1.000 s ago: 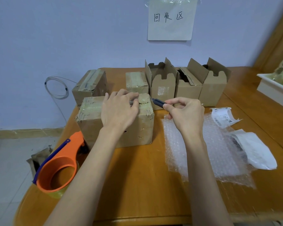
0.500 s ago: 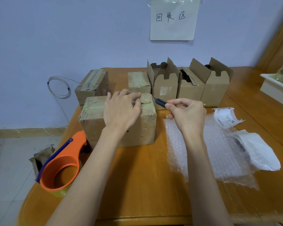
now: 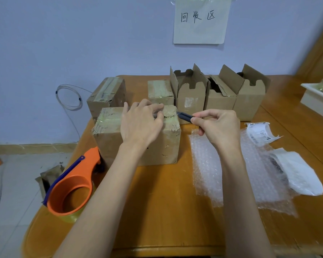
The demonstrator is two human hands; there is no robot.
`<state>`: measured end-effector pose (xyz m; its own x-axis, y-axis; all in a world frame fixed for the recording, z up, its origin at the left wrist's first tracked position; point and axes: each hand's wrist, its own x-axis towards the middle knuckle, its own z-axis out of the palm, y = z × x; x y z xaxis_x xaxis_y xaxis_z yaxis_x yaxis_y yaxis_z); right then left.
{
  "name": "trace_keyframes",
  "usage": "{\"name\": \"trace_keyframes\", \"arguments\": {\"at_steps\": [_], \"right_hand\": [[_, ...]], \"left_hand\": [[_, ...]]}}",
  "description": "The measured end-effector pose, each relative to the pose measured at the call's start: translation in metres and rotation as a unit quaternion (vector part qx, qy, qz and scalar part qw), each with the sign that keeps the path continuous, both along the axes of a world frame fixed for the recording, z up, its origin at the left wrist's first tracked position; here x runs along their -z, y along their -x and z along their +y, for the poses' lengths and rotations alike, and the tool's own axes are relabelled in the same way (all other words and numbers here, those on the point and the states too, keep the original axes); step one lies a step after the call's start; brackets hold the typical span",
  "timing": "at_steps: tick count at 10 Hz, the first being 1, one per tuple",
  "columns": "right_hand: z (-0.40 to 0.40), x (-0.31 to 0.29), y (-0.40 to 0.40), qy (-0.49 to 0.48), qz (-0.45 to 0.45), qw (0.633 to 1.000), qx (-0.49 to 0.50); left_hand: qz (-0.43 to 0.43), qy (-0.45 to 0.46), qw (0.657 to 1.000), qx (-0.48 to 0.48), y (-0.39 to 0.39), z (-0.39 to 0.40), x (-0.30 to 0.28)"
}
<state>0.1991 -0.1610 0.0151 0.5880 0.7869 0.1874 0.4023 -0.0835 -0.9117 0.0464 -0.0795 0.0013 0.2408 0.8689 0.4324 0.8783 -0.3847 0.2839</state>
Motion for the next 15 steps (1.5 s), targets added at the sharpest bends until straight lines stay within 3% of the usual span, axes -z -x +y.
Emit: {"name": "trace_keyframes", "arguments": {"at_steps": [15], "right_hand": [[-0.037,-0.008,-0.001,0.019,0.023,0.998,-0.053]], "left_hand": [[-0.004,0.001,1.000,0.004,-0.001,0.004,0.002]]}}
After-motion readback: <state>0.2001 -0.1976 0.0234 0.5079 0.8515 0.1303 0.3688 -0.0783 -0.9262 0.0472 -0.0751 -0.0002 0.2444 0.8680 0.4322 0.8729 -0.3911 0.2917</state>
